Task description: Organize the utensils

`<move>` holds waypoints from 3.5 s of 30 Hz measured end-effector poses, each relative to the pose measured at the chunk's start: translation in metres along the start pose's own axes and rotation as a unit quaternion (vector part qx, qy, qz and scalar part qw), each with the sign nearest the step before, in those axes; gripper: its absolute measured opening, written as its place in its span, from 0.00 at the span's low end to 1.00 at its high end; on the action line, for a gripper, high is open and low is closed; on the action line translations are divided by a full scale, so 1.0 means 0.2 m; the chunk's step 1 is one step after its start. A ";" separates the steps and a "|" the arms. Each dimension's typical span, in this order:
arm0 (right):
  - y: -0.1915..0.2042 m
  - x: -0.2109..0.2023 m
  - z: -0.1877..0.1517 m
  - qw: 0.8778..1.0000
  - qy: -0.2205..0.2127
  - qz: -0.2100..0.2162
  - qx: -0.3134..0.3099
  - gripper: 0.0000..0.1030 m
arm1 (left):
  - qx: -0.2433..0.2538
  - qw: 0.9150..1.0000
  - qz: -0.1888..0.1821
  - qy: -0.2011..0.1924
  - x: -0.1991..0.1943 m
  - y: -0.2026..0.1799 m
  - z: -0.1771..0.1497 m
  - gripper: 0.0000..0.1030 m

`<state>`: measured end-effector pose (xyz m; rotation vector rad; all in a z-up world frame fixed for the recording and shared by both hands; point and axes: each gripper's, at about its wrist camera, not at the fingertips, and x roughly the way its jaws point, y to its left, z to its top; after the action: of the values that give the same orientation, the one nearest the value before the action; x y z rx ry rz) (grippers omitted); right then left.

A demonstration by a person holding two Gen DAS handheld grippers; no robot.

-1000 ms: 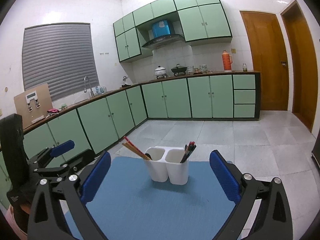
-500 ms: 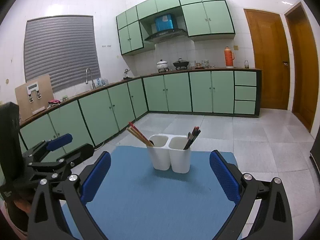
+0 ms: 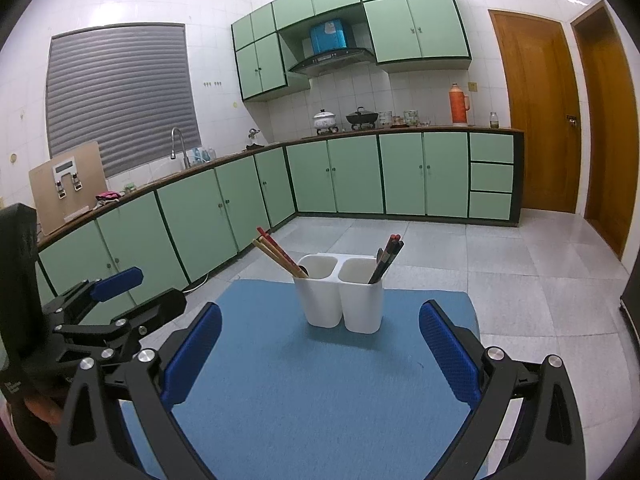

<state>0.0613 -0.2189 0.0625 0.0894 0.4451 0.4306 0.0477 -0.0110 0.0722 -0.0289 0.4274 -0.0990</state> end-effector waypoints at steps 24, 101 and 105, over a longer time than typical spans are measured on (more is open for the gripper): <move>0.01 0.02 -0.02 1.000 0.003 0.000 0.000 0.94 | 0.000 1.000 0.000 0.002 -0.01 0.00 -0.01 0.92; 0.00 0.06 -0.07 1.000 0.012 -0.008 0.000 0.94 | -0.005 1.000 -0.001 0.010 0.00 0.02 -0.08 0.92; 0.00 0.06 -0.08 1.000 0.013 -0.009 0.000 0.94 | -0.005 1.000 0.000 0.011 -0.01 0.02 -0.10 0.92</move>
<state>0.0648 -0.2142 0.0435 0.0796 0.4701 0.4142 0.0385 -0.0064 0.0554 -0.0381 0.4498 -0.0974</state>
